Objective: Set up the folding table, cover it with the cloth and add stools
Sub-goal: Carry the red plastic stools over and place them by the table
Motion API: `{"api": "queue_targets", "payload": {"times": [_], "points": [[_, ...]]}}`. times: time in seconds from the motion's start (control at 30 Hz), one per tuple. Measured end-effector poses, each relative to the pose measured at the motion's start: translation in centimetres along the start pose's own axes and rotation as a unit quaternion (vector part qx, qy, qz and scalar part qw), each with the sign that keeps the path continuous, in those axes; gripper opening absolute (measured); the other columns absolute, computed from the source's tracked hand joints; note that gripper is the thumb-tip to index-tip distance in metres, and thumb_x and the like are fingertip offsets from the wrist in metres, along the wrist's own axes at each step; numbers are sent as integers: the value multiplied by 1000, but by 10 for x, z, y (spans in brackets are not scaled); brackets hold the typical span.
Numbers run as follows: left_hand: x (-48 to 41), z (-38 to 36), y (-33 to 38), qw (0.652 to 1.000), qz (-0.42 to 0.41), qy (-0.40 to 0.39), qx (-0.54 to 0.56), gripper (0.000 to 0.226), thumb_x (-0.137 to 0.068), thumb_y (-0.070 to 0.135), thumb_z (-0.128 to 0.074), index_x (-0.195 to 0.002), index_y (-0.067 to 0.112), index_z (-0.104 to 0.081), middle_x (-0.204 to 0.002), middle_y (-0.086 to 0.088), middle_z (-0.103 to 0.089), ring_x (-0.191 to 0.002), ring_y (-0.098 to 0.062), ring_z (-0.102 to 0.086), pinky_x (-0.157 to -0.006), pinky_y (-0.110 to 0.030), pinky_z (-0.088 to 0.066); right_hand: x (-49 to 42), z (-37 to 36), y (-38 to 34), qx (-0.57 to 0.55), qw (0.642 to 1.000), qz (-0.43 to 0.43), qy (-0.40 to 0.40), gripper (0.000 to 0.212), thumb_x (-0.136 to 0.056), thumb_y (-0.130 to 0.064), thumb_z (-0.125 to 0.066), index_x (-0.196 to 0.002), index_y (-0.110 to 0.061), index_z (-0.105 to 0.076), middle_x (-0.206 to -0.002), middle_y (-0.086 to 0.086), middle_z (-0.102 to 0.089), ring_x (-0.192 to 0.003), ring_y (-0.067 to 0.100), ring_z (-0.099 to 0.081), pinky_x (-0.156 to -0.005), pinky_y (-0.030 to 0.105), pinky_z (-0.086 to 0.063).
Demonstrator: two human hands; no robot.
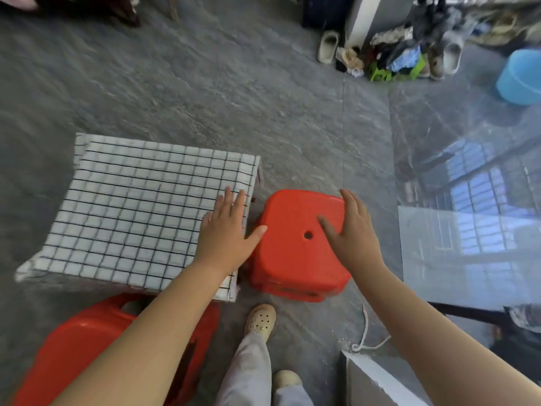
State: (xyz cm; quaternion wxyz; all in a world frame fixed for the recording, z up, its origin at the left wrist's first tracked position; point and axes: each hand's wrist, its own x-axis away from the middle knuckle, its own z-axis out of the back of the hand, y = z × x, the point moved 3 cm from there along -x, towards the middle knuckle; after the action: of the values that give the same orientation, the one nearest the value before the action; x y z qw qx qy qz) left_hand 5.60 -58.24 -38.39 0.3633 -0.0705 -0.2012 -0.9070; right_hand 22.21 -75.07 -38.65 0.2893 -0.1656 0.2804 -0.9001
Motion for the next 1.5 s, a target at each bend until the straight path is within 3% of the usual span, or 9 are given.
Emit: {"api": "queue_targets", "payload": {"times": [0.27,0.43,0.53,0.67,0.8,1.03,1.27,1.4,1.5], "points": [[202,221,-14,980,33,195,4,82,-87,70,-23,-152,26,-1,-160,1,6,-147,-16,-1,-116,-40,-8,116,122,-236,13,966,256,17,71,-90,-53,-50,-147,-15,-30,-153,1,-31,-141,20,-28,-112,34,-28],[354,317,-71,953,73,294,11,81,-82,73,-19,-151,31,-8,-160,8,-4,-145,-8,-10,-114,-37,-15,221,114,-388,-7,919,394,-15,74,-89,-56,-49,-148,-18,-27,-154,-3,-29,-142,15,-25,-112,29,-26],[454,344,-129,931,150,331,-31,84,-79,74,-16,-151,30,-8,-160,6,-6,-145,-10,-11,-113,-36,-18,303,81,-470,-16,881,470,-47,76,-88,-51,-56,-148,-14,-28,-154,0,-31,-142,17,-26,-112,30,-26],[605,342,-225,892,285,343,-75,89,-77,75,-15,-150,25,-18,-159,-1,-15,-144,-20,-20,-112,-39,-24,434,8,-561,-21,826,556,-90,74,-89,-50,-57,-145,-7,-34,-151,8,-36,-140,24,-31,-113,32,-25],[780,304,-323,842,420,324,-98,88,-79,73,-14,-149,21,-26,-156,-6,-23,-142,-26,-25,-110,-45,-26,581,-87,-622,-3,761,635,-131,83,-85,-64,-32,-141,-3,-39,-146,14,-43,-137,29,-37,-113,36,-27],[1020,239,-421,746,593,298,-55,96,-71,75,7,-152,25,-6,-160,-2,-2,-147,-22,-4,-116,-43,-14,801,-217,-682,45,669,711,-211,87,-86,-68,-20,-145,-5,-34,-151,15,-37,-141,31,-31,-116,44,-27],[1091,231,-484,728,604,322,-37,91,-73,72,10,-152,27,-1,-160,-1,2,-147,-21,1,-117,-43,-9,891,-268,-744,31,652,720,-235,97,-81,-76,-12,-150,-10,-24,-157,10,-26,-146,24,-18,-119,38,-16],[1108,227,-525,727,602,328,-33,92,-72,74,12,-151,28,2,-160,-1,6,-147,-21,4,-117,-43,-7,915,-301,-772,48,653,711,-254,76,-93,-59,-30,-152,-13,-17,-159,5,-19,-148,20,-11,-119,35,-11],[1110,233,-568,729,598,331,-35,94,-71,75,13,-151,27,2,-160,-1,6,-147,-21,5,-117,-43,-8,923,-338,-803,52,656,706,-261,74,-94,-56,-33,-151,-12,-18,-159,6,-20,-148,20,-12,-120,36,-12]]}}
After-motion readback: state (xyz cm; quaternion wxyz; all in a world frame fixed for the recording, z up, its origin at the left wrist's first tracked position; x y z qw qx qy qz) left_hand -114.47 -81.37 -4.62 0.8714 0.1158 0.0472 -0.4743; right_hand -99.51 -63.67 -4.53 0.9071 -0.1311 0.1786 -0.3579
